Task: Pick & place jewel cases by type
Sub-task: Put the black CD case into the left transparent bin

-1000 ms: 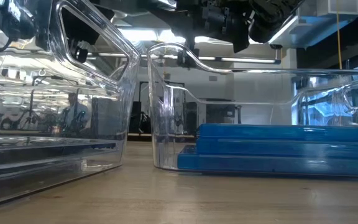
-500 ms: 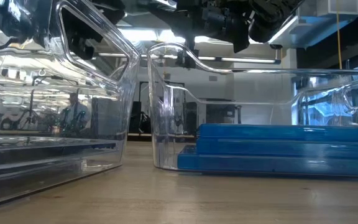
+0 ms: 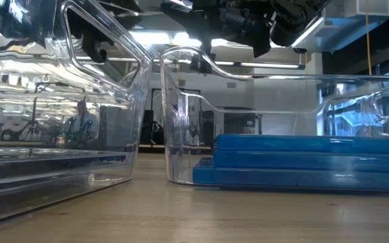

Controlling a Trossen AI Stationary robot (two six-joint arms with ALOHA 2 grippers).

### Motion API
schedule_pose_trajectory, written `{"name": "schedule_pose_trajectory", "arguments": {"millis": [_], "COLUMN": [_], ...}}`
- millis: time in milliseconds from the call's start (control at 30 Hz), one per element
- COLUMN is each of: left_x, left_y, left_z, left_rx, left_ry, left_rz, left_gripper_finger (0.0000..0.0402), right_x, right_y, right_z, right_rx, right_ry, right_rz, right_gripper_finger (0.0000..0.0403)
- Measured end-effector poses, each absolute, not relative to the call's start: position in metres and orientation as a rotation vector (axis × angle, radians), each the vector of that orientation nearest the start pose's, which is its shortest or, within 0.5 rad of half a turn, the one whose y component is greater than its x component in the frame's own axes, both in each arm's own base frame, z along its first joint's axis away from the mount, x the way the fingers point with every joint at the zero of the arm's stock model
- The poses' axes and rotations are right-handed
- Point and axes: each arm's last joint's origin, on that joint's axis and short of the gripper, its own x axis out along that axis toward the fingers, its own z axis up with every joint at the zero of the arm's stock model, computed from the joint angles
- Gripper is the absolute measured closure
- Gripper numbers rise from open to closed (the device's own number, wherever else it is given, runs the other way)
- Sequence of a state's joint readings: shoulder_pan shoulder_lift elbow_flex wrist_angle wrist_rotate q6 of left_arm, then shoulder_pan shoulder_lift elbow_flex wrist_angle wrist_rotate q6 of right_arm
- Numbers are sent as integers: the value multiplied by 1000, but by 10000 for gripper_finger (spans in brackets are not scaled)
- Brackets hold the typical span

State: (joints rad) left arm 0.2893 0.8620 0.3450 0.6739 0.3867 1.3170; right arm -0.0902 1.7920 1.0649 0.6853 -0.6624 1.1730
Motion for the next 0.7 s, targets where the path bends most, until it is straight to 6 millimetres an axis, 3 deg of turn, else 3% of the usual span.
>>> {"name": "schedule_pose_trajectory", "arguments": {"millis": [233,367,567,700], "left_x": [180,174,156,143], "left_y": [52,55,64,69], "left_z": [245,254,265,267], "left_rx": [1192,926,720,536], "left_ry": [49,1,-5,-30], "left_rz": [262,424,674,725], "left_gripper_finger": [230,231,231,231], "right_x": [391,390,386,382], "right_y": [-17,-25,-47,-62], "right_z": [240,240,240,239], "right_rx": [1137,1093,1028,974], "right_ry": [367,366,365,365], "right_rz": [495,522,561,593], "right_gripper_finger": [360,360,362,361]}}
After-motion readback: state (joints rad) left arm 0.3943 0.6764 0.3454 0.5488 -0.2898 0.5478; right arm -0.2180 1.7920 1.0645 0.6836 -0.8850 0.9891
